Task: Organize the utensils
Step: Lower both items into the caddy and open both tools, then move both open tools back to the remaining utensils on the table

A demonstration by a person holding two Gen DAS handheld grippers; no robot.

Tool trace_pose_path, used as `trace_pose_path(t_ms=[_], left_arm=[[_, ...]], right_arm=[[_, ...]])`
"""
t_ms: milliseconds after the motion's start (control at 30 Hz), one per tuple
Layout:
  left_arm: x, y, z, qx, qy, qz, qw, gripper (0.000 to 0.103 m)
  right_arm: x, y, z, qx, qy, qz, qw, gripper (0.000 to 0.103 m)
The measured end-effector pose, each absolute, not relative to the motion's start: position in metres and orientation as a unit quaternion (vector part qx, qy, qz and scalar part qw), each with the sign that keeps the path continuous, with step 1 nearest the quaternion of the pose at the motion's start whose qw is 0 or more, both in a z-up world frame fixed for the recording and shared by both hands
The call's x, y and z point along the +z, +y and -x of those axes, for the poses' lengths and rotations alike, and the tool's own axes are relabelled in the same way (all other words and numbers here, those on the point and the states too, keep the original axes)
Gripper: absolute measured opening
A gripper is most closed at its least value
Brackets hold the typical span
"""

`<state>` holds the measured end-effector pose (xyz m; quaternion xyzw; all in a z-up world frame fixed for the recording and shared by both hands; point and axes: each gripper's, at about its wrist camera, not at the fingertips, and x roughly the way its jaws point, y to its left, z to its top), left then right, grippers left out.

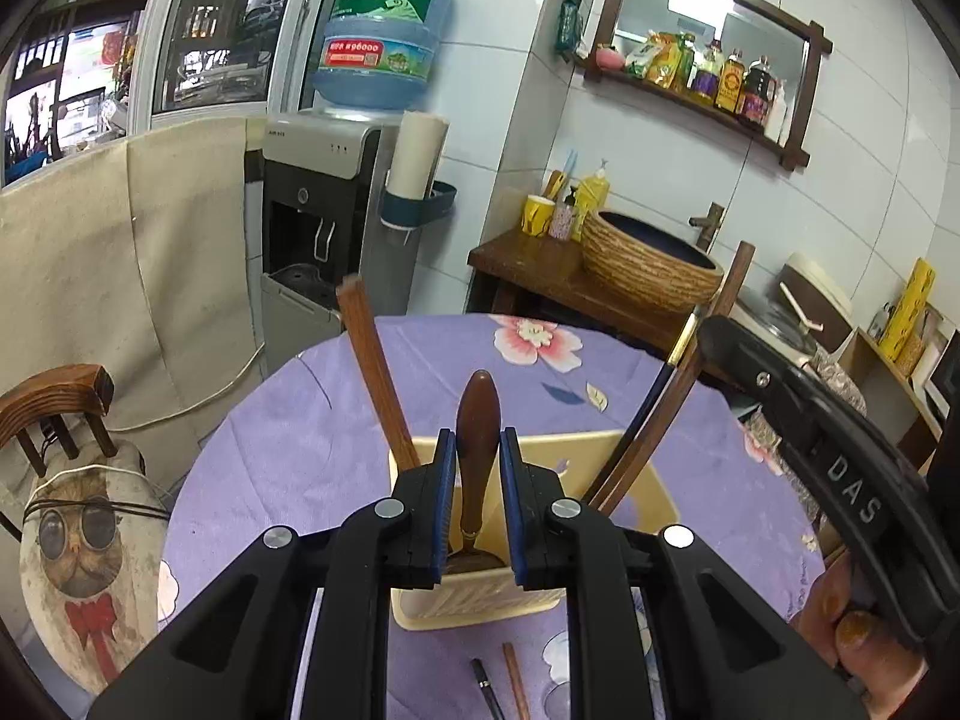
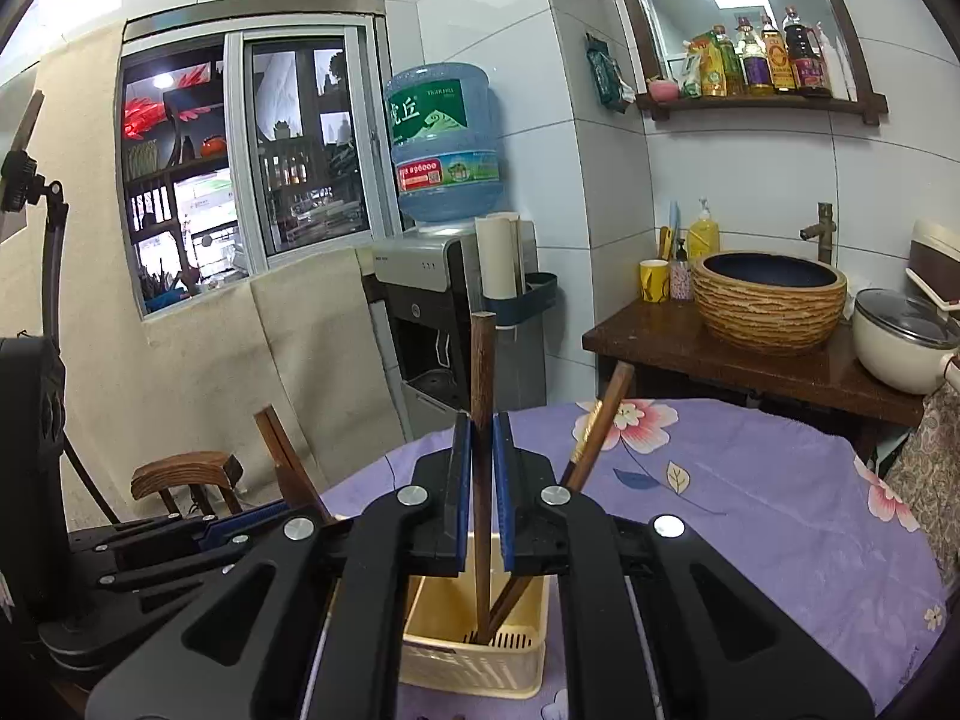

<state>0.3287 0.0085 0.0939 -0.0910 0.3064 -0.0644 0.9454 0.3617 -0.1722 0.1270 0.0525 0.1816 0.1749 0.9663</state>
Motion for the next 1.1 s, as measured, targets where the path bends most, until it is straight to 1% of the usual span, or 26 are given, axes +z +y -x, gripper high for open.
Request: trace_pose_path(t_ms=[267, 333, 400, 433, 467, 533, 567, 600, 633, 667, 700, 800, 833, 867, 900, 1100], left_arm=[[0.076, 0.003, -0.33, -0.062, 0.317, 0.076, 0.943, 0.015], [0.076, 0.005, -0.326, -0.066, 0.311, 0.081, 0.945, 0.017], [0.079, 0.007, -0.318, -0.064, 0.298, 0.086, 0.948, 0.031], [0.082, 0.009, -0.312, -0.063, 0.288, 0.087, 0.951, 0.044], [0.084, 0.01, -0.306, -0.06, 0.277, 0.088, 0.955, 0.054], [0.086, 0.012, -0.293, -0.055, 0.261, 0.084, 0.96, 0.058], [0.087, 0.012, -0.285, -0.054, 0.254, 0.078, 0.963, 0.063], [0.087, 0.012, -0.28, -0.053, 0.25, 0.074, 0.964, 0.072], [0.086, 0.013, -0.272, -0.052, 0.245, 0.072, 0.965, 0.076], [0.085, 0.014, -0.267, -0.051, 0.241, 0.073, 0.966, 0.083], [0.082, 0.017, -0.26, -0.049, 0.239, 0.076, 0.967, 0.088], [0.071, 0.025, -0.247, -0.045, 0.249, 0.084, 0.964, 0.092], [0.066, 0.029, -0.244, -0.041, 0.256, 0.087, 0.962, 0.092], [0.063, 0.032, -0.242, -0.037, 0.262, 0.089, 0.96, 0.093], [0.057, 0.036, -0.238, -0.032, 0.27, 0.093, 0.958, 0.094], [0.018, 0.052, -0.222, 0.001, 0.314, 0.098, 0.944, 0.094]], right_arm=[[0.116, -0.176, -0.361, 0.172, 0.181, -0.051, 0.967, 0.008], [0.115, -0.177, -0.36, 0.17, 0.179, -0.051, 0.968, 0.009], [0.114, -0.179, -0.357, 0.164, 0.175, -0.047, 0.97, 0.026], [0.114, -0.18, -0.354, 0.16, 0.169, -0.044, 0.972, 0.051], [0.115, -0.181, -0.348, 0.161, 0.159, -0.044, 0.973, 0.063], [0.115, -0.181, -0.338, 0.167, 0.149, -0.034, 0.974, 0.063], [0.115, -0.18, -0.333, 0.169, 0.147, -0.026, 0.974, 0.064], [0.114, -0.18, -0.326, 0.172, 0.147, -0.019, 0.974, 0.064], [0.113, -0.182, -0.322, 0.175, 0.149, -0.019, 0.973, 0.07], [0.111, -0.184, -0.317, 0.178, 0.155, -0.024, 0.971, 0.076], [0.109, -0.186, -0.313, 0.181, 0.159, -0.028, 0.97, 0.077], [0.1, -0.194, -0.301, 0.184, 0.178, -0.033, 0.966, 0.077], [0.097, -0.196, -0.297, 0.184, 0.185, -0.033, 0.965, 0.079], [0.093, -0.197, -0.295, 0.184, 0.192, -0.032, 0.963, 0.084], [0.087, -0.199, -0.29, 0.183, 0.206, -0.027, 0.961, 0.085], [0.05, -0.204, -0.27, 0.175, 0.252, -0.007, 0.952, 0.086]])
